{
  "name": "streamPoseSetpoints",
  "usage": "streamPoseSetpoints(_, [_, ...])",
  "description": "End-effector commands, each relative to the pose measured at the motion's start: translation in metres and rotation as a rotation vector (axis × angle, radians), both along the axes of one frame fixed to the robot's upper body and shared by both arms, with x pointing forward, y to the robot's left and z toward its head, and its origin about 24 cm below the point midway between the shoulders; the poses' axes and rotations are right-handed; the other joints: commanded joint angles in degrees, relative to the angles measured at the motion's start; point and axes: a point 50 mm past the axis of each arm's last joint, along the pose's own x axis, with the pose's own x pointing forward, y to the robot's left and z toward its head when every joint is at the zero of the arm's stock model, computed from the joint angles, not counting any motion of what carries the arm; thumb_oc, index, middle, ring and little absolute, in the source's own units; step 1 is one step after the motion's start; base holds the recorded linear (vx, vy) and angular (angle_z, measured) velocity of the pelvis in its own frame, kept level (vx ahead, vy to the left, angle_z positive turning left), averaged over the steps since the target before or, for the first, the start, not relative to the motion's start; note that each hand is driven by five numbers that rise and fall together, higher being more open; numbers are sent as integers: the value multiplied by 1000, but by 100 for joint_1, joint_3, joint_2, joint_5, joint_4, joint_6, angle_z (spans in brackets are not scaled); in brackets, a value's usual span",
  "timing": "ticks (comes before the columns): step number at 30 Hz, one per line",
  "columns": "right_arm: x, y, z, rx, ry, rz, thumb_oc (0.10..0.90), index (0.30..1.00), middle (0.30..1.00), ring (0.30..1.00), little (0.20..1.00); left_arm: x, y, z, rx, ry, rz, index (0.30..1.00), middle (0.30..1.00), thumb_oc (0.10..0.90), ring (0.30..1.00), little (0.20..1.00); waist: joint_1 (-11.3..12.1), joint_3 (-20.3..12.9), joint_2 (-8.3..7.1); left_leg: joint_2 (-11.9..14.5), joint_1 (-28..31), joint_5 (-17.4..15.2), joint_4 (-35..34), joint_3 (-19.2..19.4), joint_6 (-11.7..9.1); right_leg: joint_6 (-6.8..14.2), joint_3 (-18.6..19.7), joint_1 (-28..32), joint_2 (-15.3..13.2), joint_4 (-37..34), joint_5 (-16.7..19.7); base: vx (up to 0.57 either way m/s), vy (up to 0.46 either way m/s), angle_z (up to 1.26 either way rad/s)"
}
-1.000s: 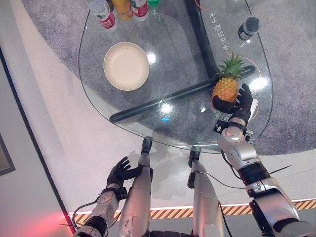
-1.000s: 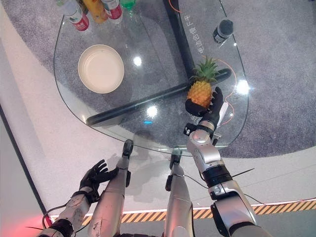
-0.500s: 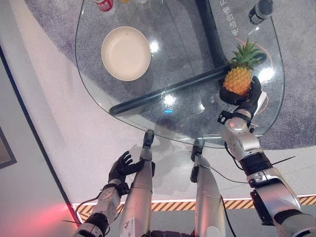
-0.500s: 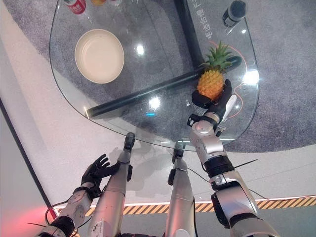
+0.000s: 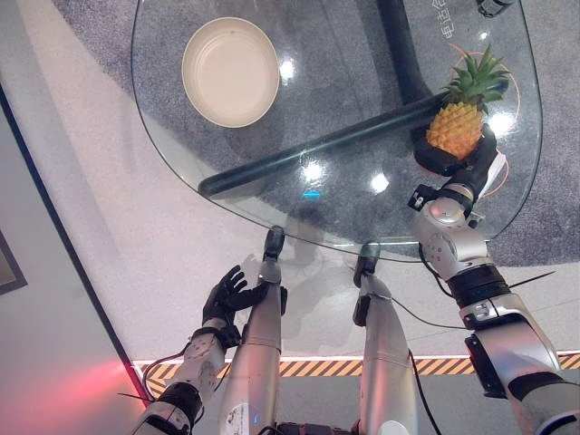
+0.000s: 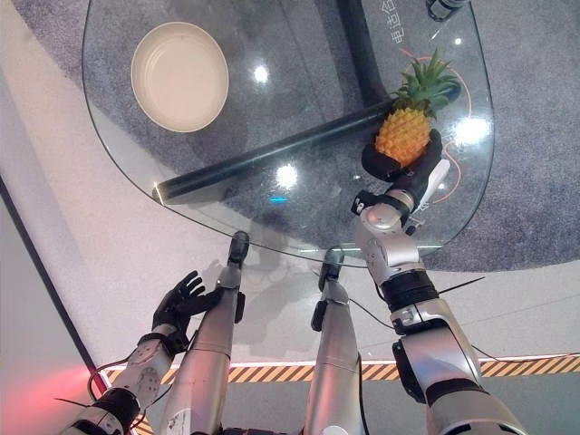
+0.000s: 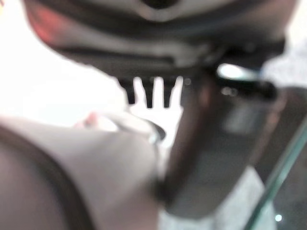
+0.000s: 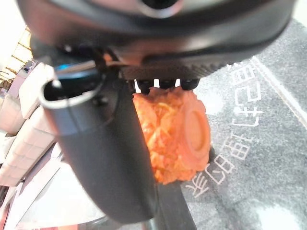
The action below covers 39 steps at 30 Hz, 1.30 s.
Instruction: Pick up the fruit to the plate
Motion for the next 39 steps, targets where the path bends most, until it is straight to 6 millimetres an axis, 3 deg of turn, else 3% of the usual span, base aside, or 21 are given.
streamPoseSetpoints(1, [1, -15, 15, -7, -25, -33, 800, 900, 900, 900, 900, -27, -14, -23, -28, 106, -21, 900, 900, 800, 900, 900, 97, -39, 277, -851, 0, -425, 205, 278, 708, -292, -449, -60, 668, -232, 432, 0, 0, 0])
streamPoseSetpoints(6, [5, -21, 16, 18, 24, -42, 800, 900, 900, 900, 900, -29, -13, -24, -33, 101, -22, 900, 900, 800, 900, 900, 131, -39, 303, -868, -61, -439, 227, 248, 706, -291, -460, -140, 672, -201, 430, 0, 0, 0])
streamPoseSetpoints(7, [5, -21, 16, 19, 25, -43, 745, 853, 853, 853, 845, -29, -13, -23, -34, 100, -22, 900, 900, 800, 900, 900, 134, -39, 305, -869, -66, -440, 229, 248, 708, -293, -461, -146, 672, -198, 429, 0, 0, 0])
streamPoseSetpoints(8, [6, -22, 16, 24, 31, -47, 100, 300, 300, 300, 200, -29, -13, -23, -36, 94, -22, 900, 900, 800, 900, 900, 145, -39, 312, -871, -83, -442, 229, 241, 708, -291, -466, -163, 671, -199, 429, 0, 0, 0])
streamPoseSetpoints(16, [9, -20, 20, 13, 57, -36, 100, 300, 300, 300, 200, -28, -11, -19, -32, 67, -23, 900, 900, 800, 900, 900, 173, -39, 340, -892, -110, -458, 243, 226, 721, -290, -488, -220, 686, -158, 424, 0, 0, 0])
streamPoseSetpoints(25, [7, -26, 8, 32, 82, -26, 100, 300, 300, 300, 200, -21, -5, -4, -1, -47, 30, 900, 900, 800, 900, 900, 161, -39, 340, -898, -24, -496, 268, 227, 728, -285, -462, -150, 718, -126, 404, -2, -10, 0])
streamPoseSetpoints(39, [-20, -1, 1, 11, -110, 63, 100, 300, 300, 300, 200, 17, 1, 82, -5, -462, 138, 900, 900, 800, 900, 900, -73, -39, 297, -842, 400, -559, 267, 318, 736, -243, -247, 266, 790, -110, 326, -4, -41, -1])
